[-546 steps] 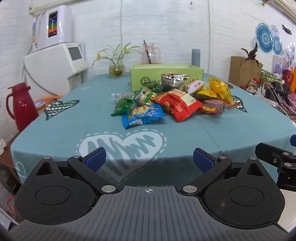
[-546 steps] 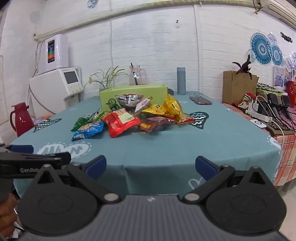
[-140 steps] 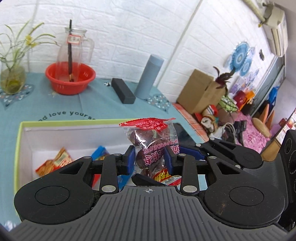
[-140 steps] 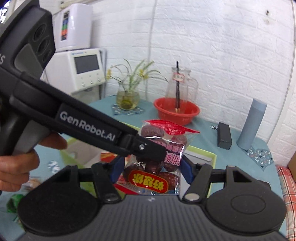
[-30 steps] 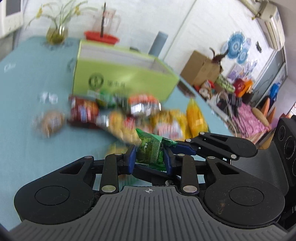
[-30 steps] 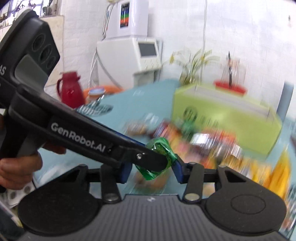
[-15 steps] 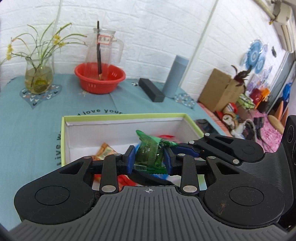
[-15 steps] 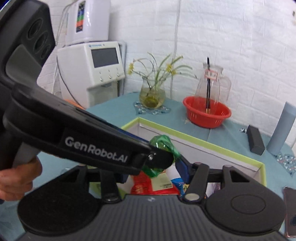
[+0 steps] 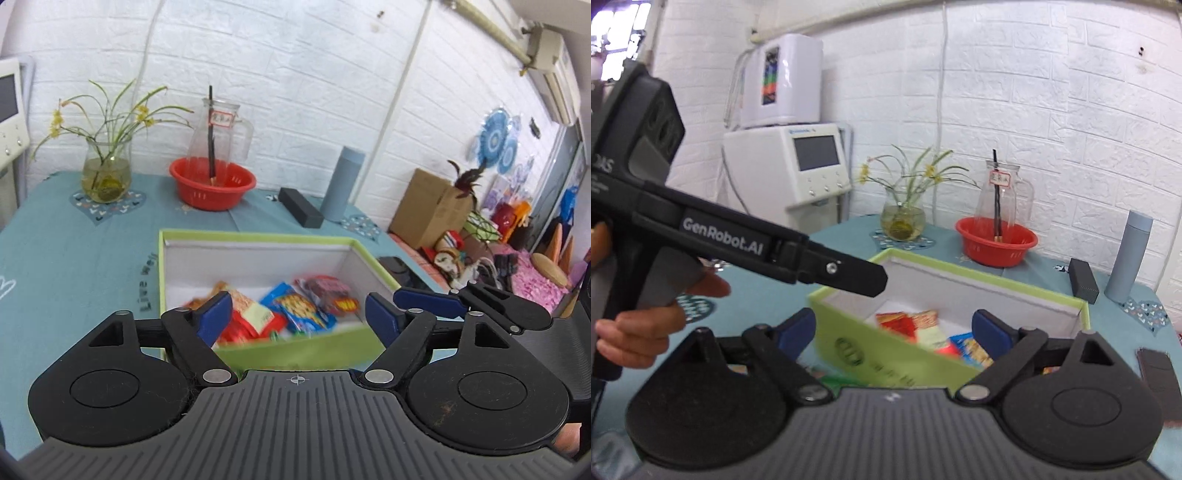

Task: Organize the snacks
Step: 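Move the left tool to the cream cake packet and close on it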

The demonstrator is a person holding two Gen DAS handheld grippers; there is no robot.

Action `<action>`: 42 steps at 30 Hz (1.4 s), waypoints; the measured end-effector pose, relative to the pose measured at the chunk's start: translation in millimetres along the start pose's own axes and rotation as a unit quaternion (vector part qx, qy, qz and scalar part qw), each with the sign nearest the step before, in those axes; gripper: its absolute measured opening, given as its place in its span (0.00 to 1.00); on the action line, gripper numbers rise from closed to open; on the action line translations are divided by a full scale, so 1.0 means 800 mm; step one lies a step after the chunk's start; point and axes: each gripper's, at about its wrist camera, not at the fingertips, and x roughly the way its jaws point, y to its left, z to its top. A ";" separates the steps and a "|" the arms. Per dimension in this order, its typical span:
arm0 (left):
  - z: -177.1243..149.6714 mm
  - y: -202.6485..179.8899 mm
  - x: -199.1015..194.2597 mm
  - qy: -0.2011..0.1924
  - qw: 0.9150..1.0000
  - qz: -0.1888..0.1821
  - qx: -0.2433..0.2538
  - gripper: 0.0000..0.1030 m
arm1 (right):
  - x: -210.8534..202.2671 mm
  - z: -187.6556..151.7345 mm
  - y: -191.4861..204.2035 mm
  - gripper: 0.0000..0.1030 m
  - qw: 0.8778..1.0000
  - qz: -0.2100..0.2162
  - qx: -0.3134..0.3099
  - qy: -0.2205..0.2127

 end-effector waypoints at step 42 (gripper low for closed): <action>-0.210 -0.003 -0.084 0.120 0.989 0.032 -0.086 0.37 | -0.041 -0.140 0.181 0.90 0.989 0.063 -0.035 0.130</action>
